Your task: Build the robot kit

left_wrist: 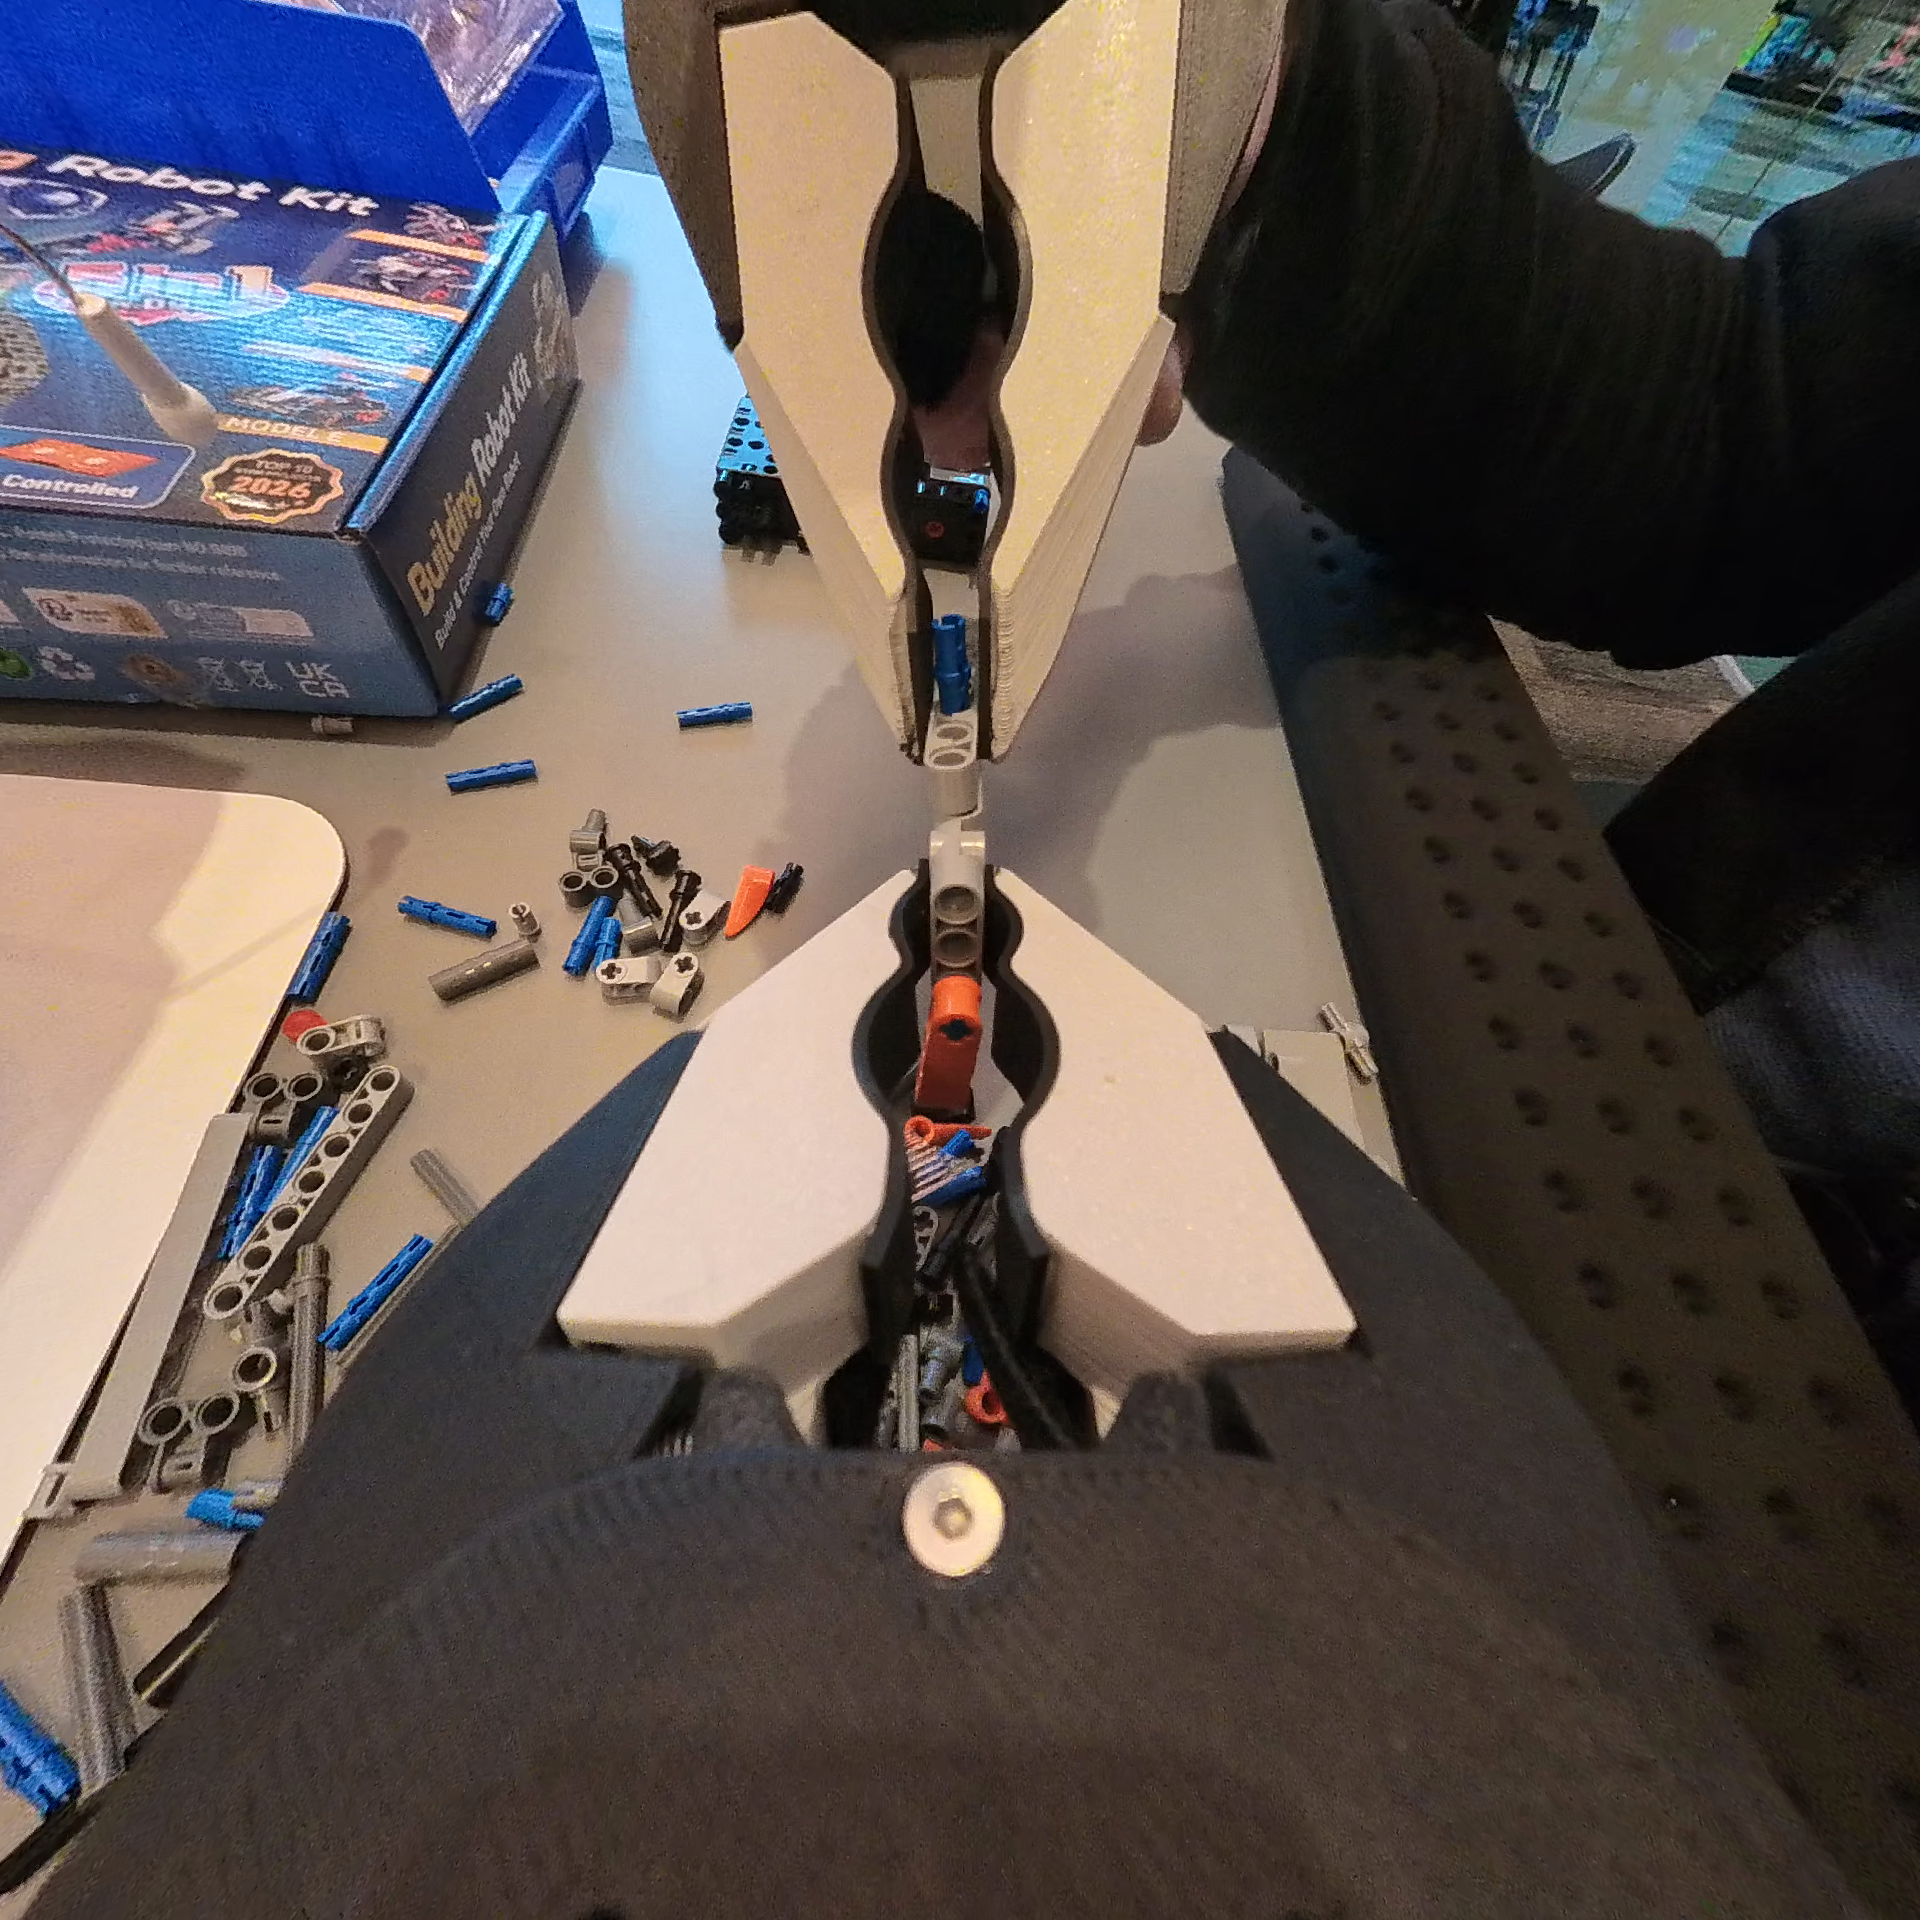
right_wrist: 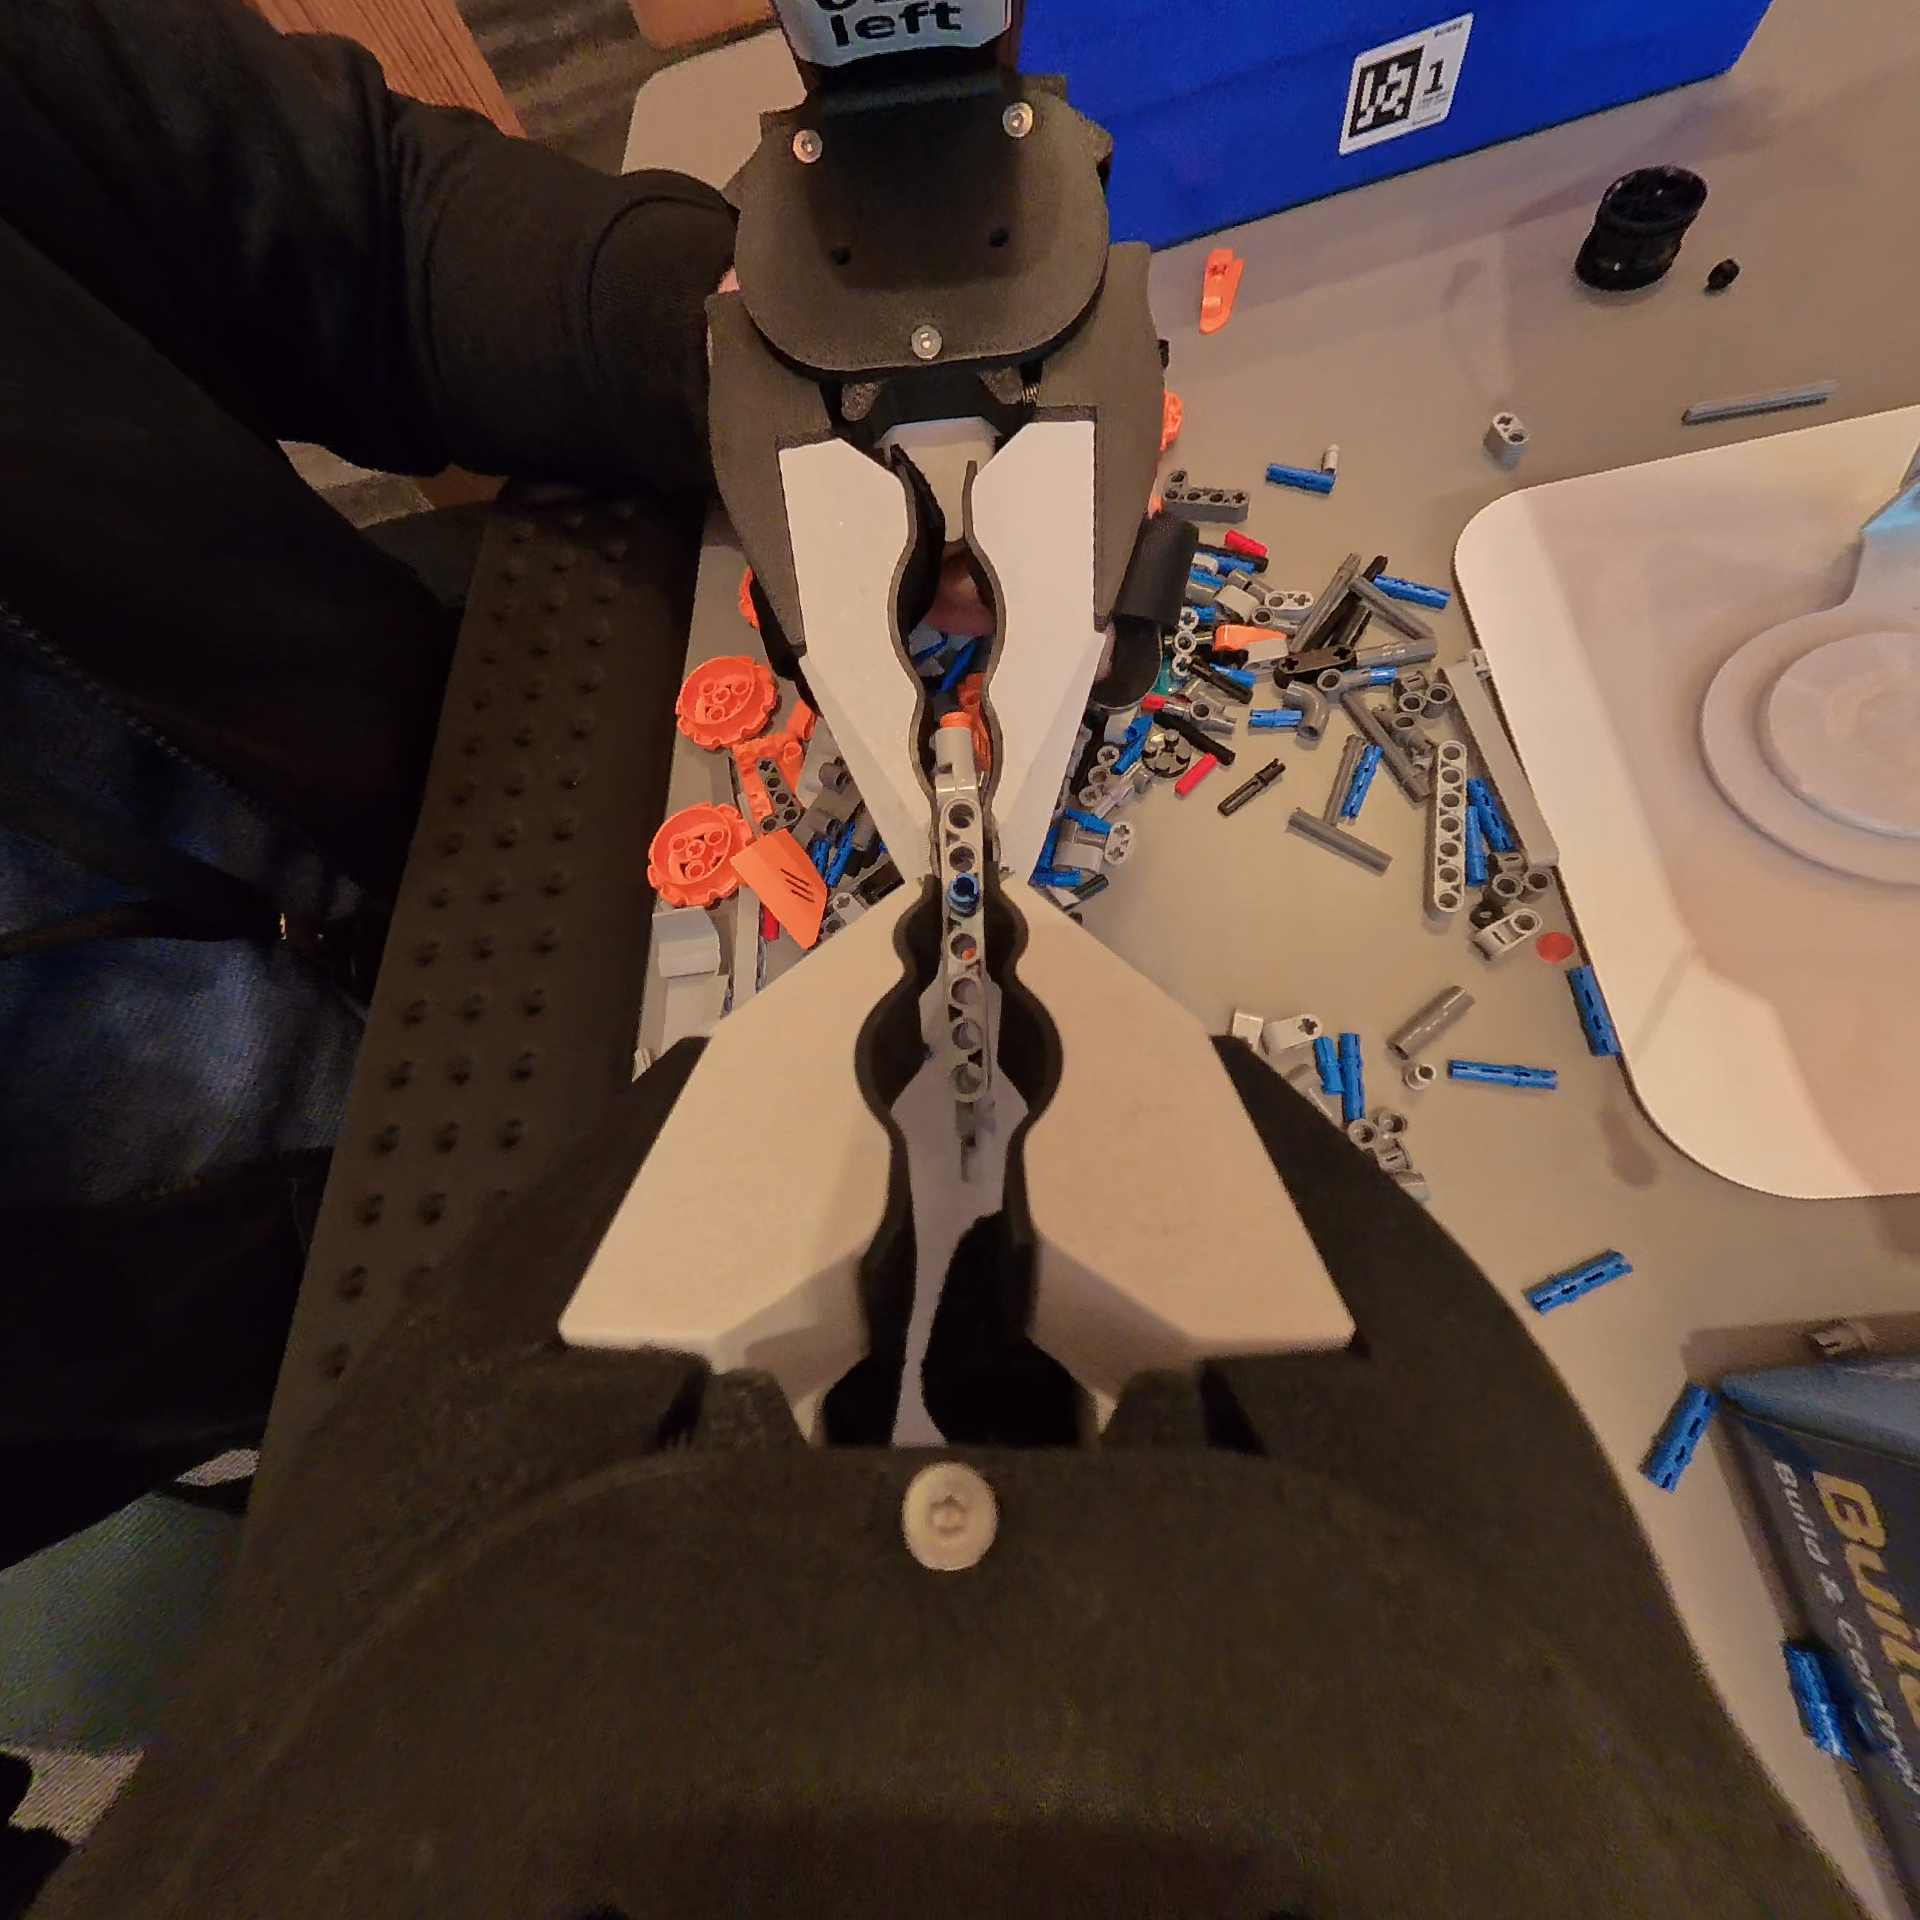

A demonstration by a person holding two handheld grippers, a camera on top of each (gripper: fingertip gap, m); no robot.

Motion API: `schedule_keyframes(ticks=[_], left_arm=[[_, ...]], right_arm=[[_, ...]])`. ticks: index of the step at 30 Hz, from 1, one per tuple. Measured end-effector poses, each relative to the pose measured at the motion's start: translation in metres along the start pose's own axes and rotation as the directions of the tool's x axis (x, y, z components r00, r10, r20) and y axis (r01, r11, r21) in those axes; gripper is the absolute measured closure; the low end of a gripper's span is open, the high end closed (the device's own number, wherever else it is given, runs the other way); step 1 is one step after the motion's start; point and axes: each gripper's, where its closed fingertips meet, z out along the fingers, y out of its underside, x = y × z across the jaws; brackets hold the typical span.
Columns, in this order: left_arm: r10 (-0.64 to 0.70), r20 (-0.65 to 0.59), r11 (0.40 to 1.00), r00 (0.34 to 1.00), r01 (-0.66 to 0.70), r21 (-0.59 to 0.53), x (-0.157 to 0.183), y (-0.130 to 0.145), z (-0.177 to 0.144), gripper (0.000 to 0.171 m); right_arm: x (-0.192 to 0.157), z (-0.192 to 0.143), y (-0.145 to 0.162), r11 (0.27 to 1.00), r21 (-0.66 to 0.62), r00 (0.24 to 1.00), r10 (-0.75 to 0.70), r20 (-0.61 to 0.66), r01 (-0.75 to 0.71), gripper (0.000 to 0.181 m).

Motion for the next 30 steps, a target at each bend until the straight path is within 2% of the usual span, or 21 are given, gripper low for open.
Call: schedule_keyframes(ticks=[12,30], left_arm=[[0.003,0.015,1.000,1.000,-0.003,0.002,-0.0025,-0.0003,-0.0006,0.167],[0.013,0.020,1.000,1.000,-0.013,-0.008,-0.0032,0.0012,0.0006,0.167]], right_arm=[[0.0019,-0.0001,-0.0008,0.998,0.060,1.000,-0.022,-0.005,0.022,0.175],[0.0019,0.0006,0.0019,0.997,0.079,1.000,-0.025,0.008,0.024,0.175]])
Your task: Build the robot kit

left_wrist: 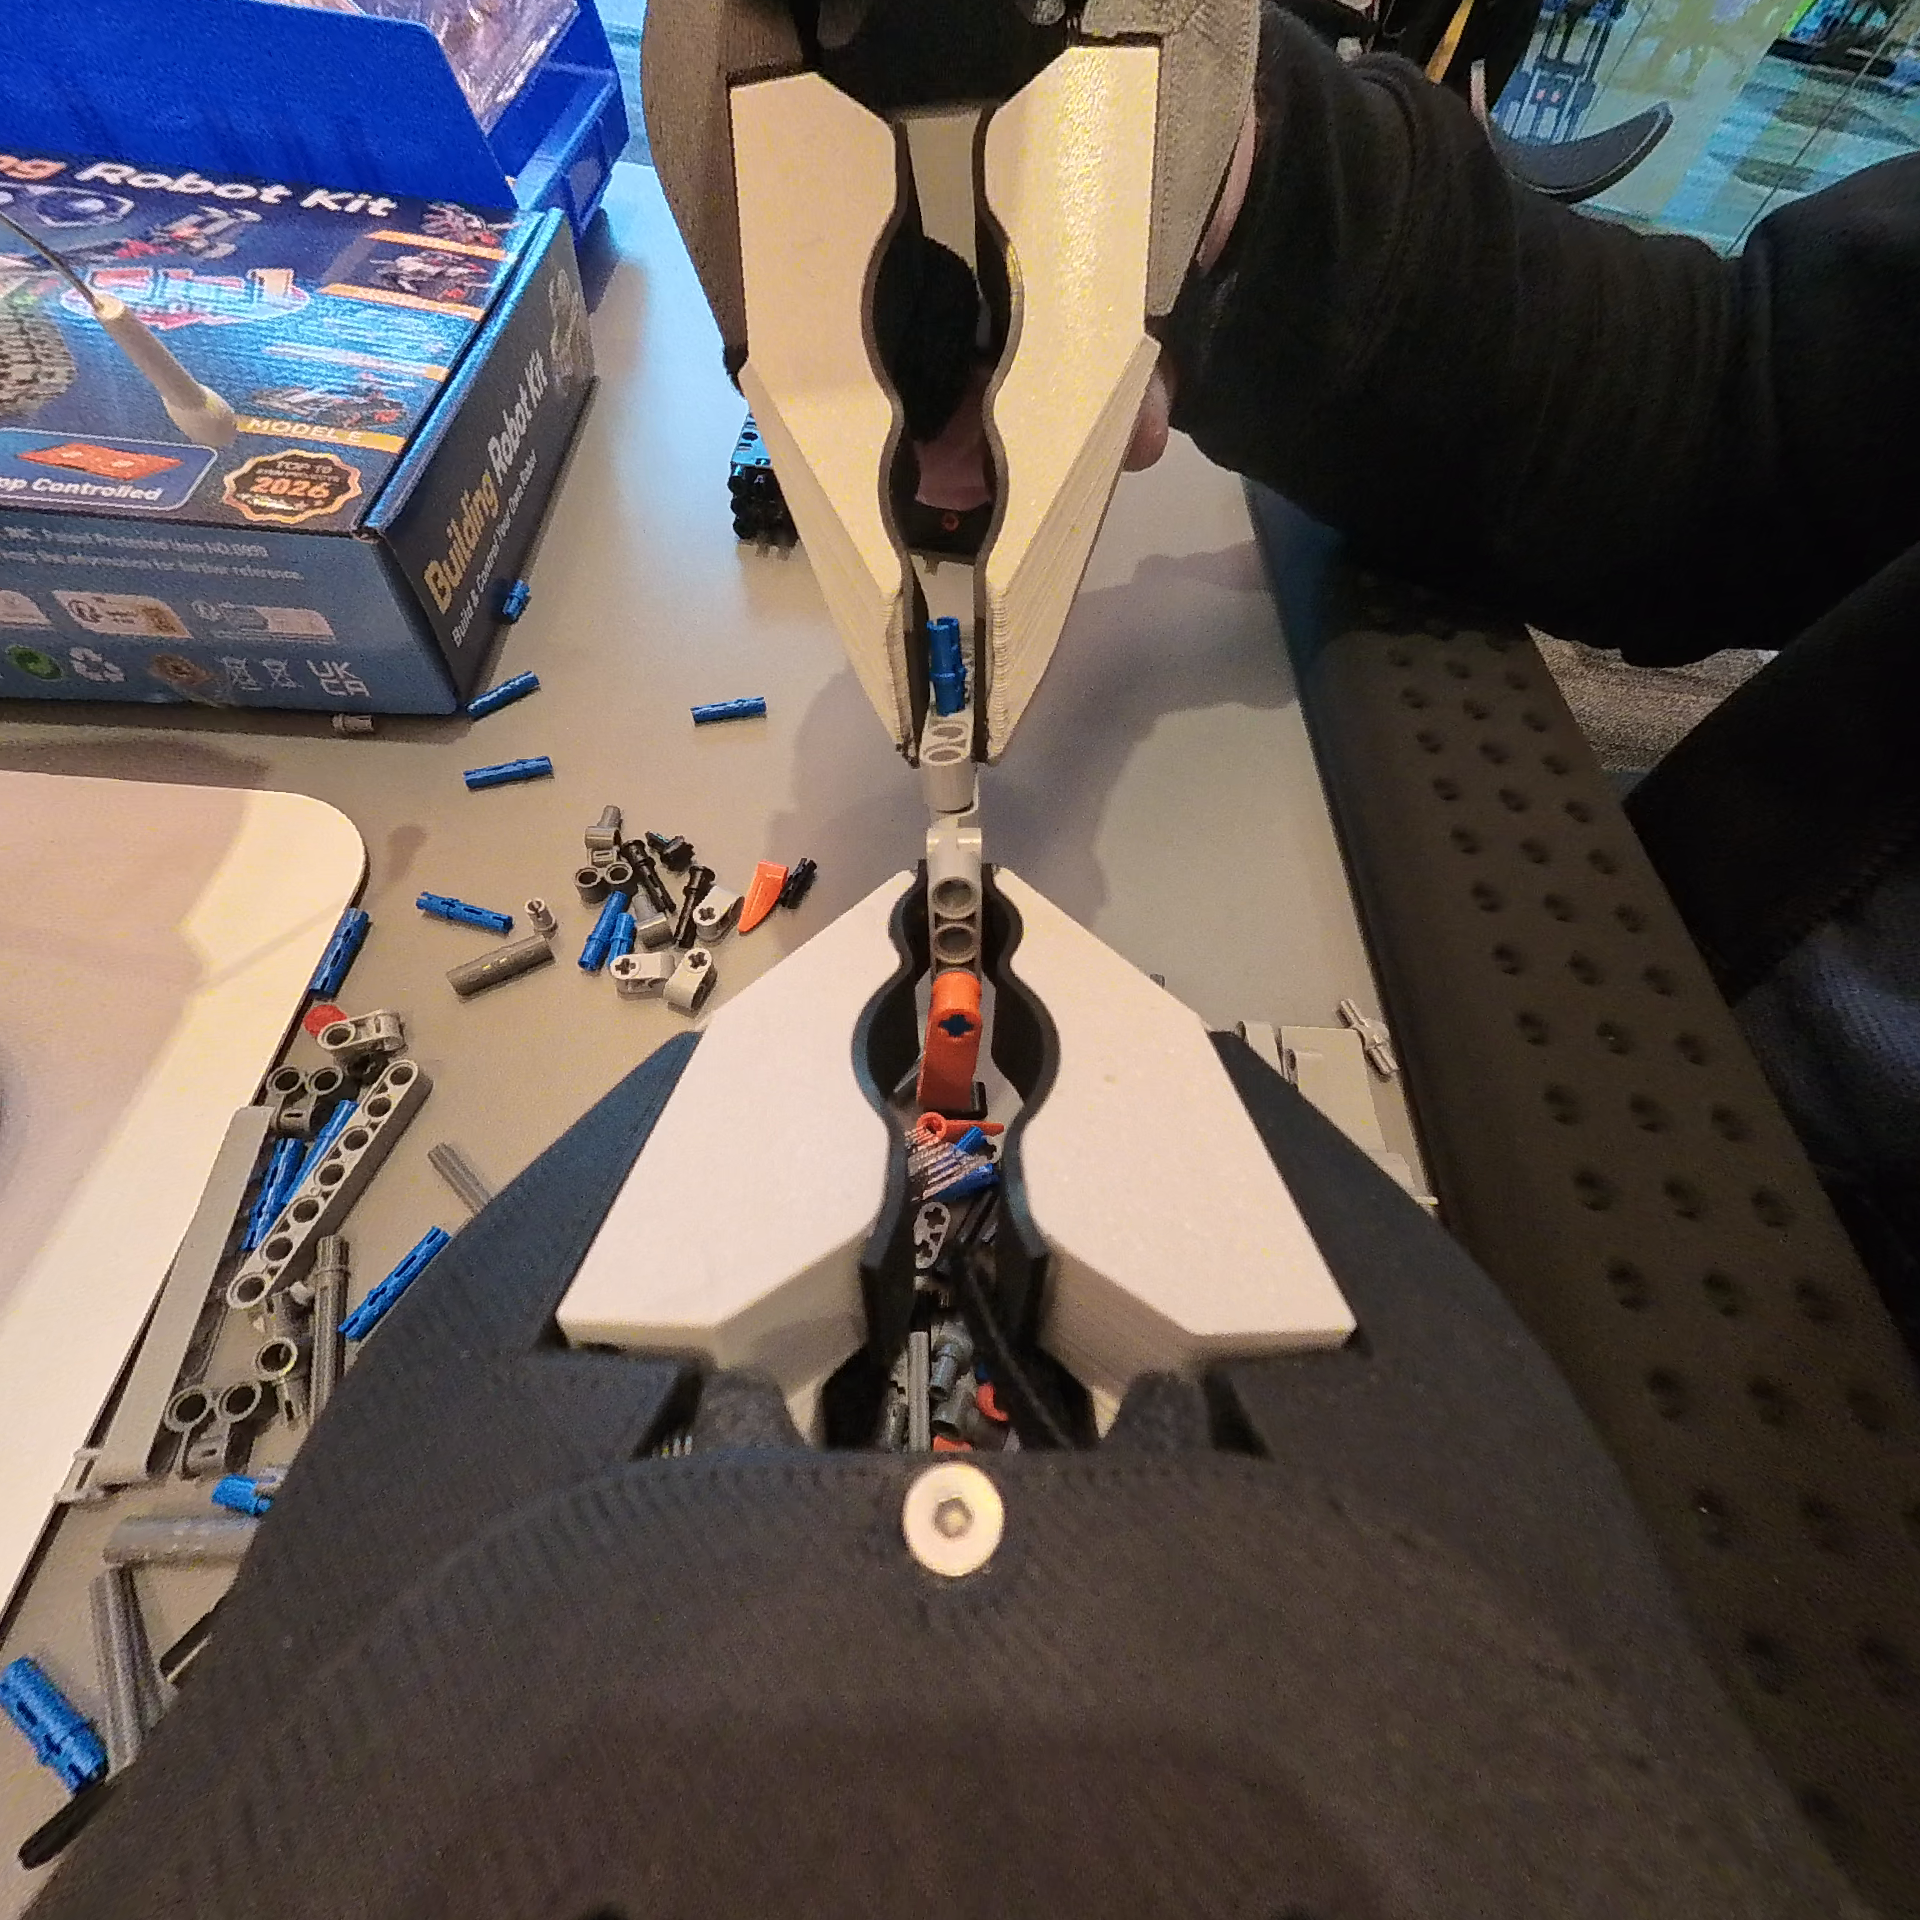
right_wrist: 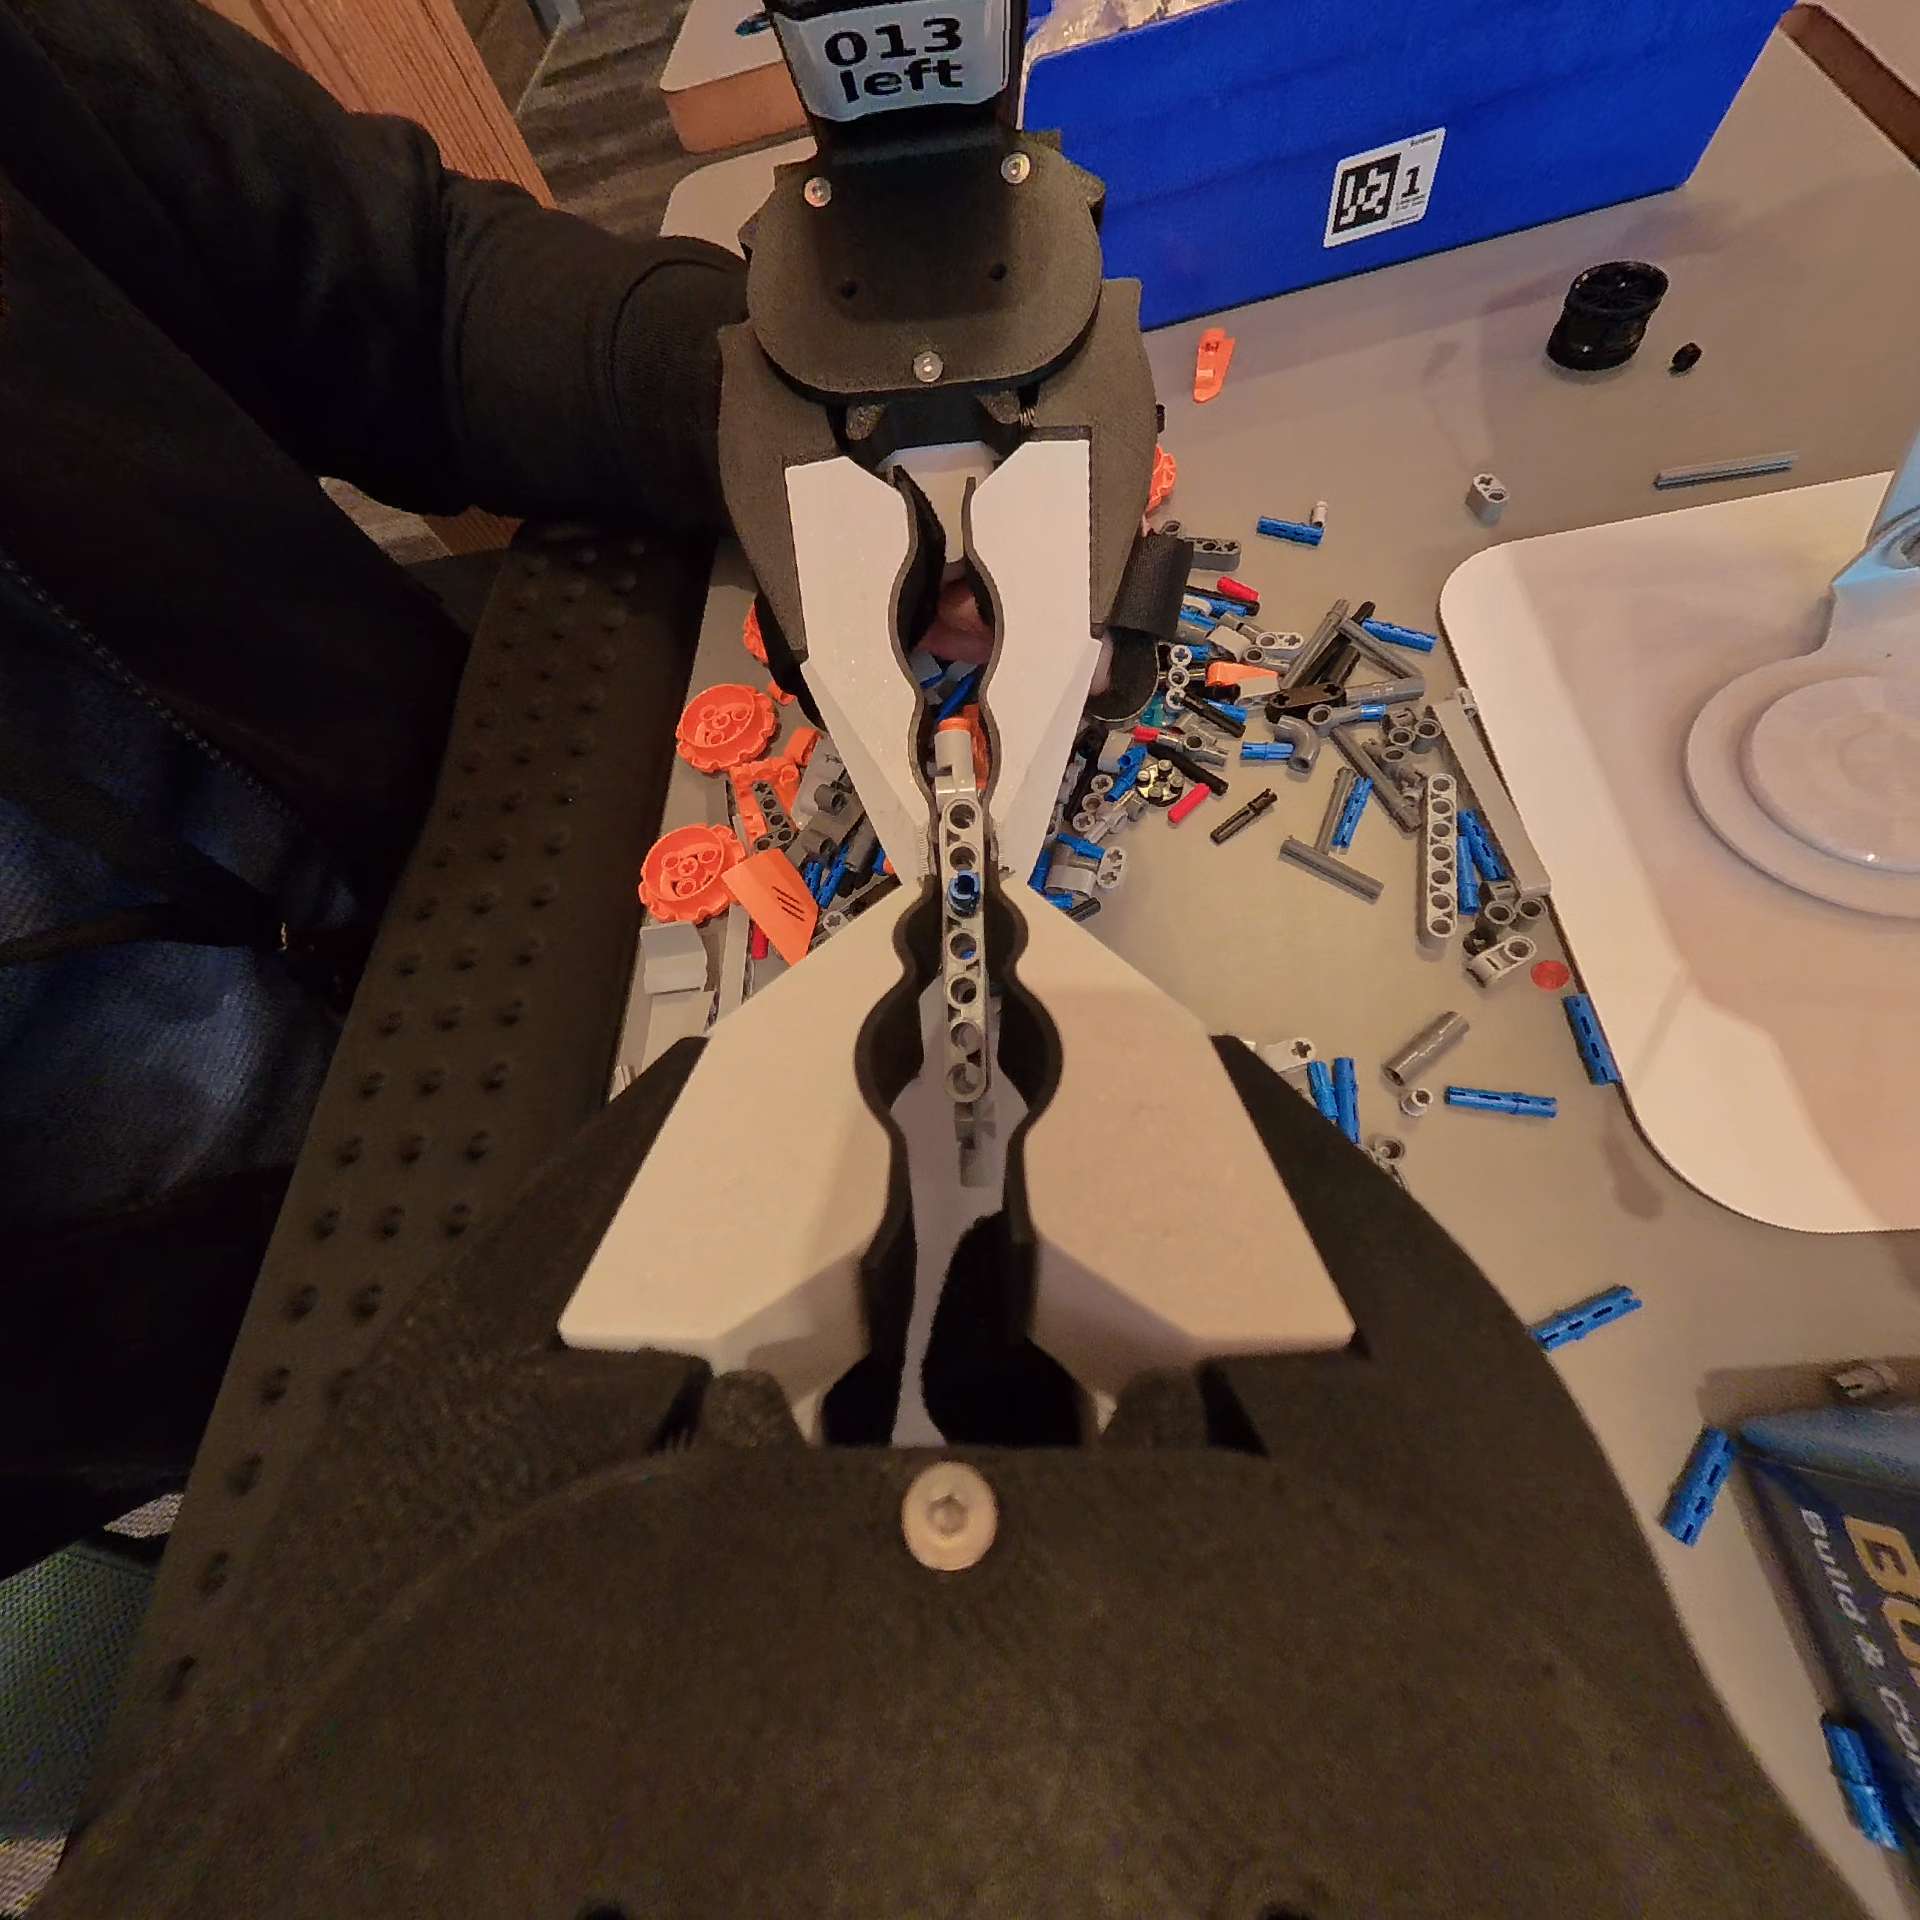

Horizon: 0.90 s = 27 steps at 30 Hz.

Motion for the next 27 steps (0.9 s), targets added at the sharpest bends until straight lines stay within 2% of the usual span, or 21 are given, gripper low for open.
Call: schedule_keyframes(ticks=[27], left_arm=[[0.005,0.002,1.000,1.000,-0.005,0.008,-0.0013,-0.0003,0.0001,0.167]], right_arm=[[0.0009,-0.0007,-0.0013,0.999,0.027,1.000,-0.028,-0.014,0.028,0.176]])
